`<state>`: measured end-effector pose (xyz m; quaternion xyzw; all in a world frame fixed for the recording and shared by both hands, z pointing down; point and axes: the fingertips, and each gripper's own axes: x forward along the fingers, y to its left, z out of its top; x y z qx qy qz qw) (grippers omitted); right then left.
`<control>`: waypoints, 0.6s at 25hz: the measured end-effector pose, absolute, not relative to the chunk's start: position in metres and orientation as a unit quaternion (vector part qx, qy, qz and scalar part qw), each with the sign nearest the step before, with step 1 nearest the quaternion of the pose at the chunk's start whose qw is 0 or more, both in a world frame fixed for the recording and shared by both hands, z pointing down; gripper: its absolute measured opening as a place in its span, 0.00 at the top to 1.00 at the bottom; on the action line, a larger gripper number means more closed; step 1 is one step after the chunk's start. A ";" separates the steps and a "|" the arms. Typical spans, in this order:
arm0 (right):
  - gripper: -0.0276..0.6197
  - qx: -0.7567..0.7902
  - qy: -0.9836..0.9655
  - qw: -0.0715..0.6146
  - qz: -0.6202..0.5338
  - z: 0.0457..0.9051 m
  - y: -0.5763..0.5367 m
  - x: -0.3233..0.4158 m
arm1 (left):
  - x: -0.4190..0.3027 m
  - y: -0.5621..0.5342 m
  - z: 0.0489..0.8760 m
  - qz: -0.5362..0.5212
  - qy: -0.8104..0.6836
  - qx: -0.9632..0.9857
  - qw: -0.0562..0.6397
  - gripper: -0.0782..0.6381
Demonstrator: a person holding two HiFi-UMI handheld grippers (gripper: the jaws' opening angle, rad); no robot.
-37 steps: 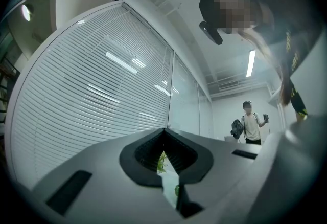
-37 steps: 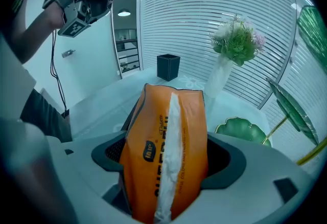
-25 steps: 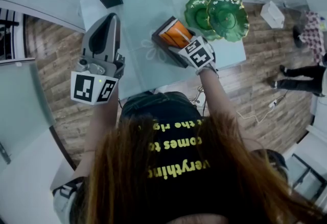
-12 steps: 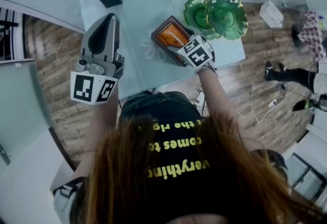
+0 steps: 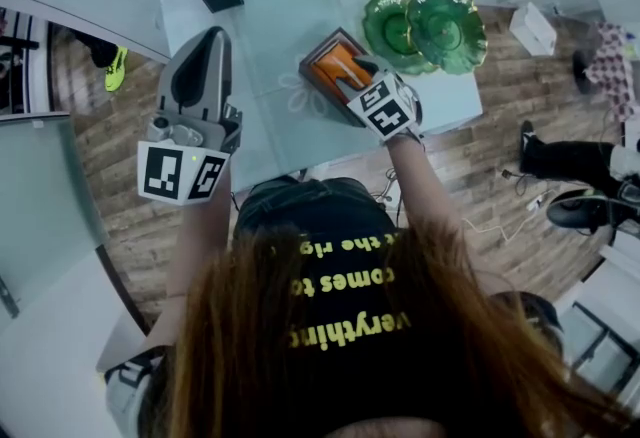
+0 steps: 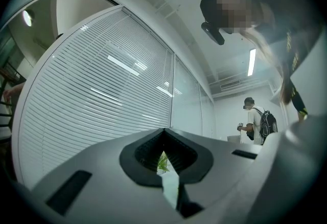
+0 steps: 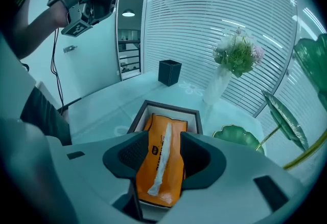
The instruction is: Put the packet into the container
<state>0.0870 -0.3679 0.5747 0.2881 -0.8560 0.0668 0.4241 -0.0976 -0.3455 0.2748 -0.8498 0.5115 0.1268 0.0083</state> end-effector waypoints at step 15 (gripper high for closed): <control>0.89 0.315 -0.862 0.390 0.075 0.573 -0.370 0.090 | -0.099 -0.340 0.279 0.123 0.513 -0.850 0.007 0.89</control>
